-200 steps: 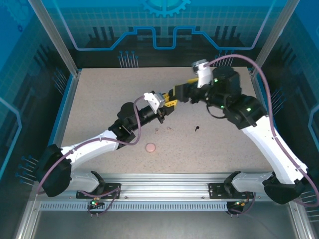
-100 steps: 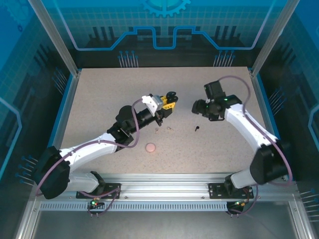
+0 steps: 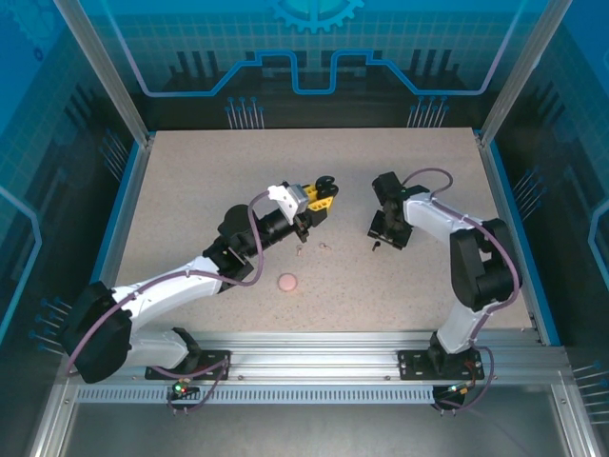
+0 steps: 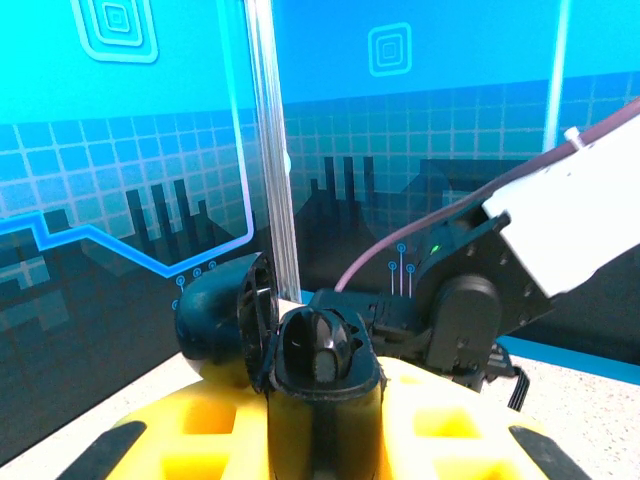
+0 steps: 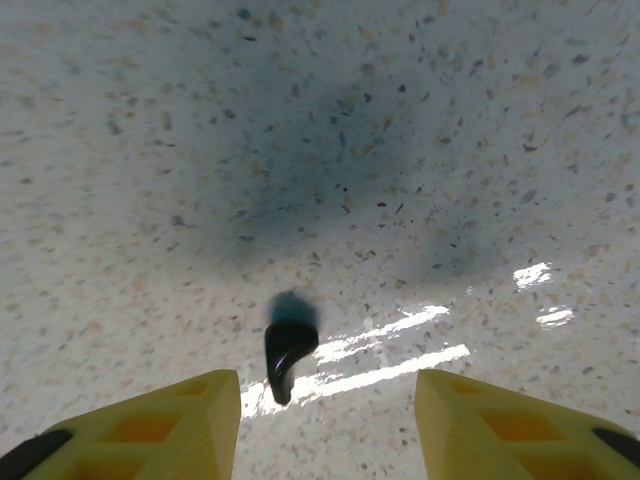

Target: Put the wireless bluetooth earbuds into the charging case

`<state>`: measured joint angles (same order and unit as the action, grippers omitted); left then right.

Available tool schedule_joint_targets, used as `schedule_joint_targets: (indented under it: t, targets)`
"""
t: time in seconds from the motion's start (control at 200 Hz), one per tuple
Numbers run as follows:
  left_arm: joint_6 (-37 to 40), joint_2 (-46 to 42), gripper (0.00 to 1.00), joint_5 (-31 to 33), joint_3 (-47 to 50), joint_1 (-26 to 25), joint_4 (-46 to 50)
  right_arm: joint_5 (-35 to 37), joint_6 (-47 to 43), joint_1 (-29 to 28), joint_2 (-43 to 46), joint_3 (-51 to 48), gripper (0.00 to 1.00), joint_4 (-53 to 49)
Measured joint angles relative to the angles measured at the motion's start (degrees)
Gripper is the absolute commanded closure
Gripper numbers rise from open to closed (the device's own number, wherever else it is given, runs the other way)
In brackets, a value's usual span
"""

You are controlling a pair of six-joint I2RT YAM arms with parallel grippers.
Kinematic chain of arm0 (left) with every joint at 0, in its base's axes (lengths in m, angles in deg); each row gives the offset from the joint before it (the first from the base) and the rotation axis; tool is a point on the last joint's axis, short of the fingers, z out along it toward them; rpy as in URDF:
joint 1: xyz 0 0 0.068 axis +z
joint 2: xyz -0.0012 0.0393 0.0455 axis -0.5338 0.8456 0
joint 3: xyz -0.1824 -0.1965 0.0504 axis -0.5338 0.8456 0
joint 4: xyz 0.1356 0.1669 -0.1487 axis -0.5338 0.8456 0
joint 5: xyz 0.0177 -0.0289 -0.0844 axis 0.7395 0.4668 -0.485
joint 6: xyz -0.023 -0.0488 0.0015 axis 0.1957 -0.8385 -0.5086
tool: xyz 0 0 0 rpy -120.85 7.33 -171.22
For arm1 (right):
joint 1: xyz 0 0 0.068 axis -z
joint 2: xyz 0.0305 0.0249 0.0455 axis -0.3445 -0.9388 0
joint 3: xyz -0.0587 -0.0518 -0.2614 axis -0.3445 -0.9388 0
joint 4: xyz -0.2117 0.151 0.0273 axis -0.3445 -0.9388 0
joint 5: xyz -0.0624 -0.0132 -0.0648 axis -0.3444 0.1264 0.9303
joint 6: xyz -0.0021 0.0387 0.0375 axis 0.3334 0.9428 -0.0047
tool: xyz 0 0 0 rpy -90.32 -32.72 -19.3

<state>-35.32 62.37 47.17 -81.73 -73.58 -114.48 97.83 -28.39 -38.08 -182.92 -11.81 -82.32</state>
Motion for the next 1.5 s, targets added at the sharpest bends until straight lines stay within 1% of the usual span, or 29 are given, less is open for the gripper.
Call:
schedule_joint_targets:
  t: [0.32, 0.82, 1.06, 1.501]
  targets:
    - [0.0, 0.0, 1.00, 0.0, 0.2, 0.0, -0.4, -0.2, 3.2, 0.0, -4.7, 0.2, 0.56, 1.4]
    - [0.0, 0.0, 1.00, 0.0, 0.6, 0.0, -0.4, -0.2, 4.9, 0.0, -4.9, 0.1, 0.58, 1.4]
    - [0.0, 0.0, 1.00, 0.0, 0.6, 0.0, -0.4, 0.0, 5.6, 0.0, -4.6, -0.2, 0.64, 1.4]
    - [0.0, 0.0, 1.00, 0.0, 0.6, 0.0, -0.4, 0.0, 6.0, 0.0, -4.2, -0.8, 0.66, 1.9]
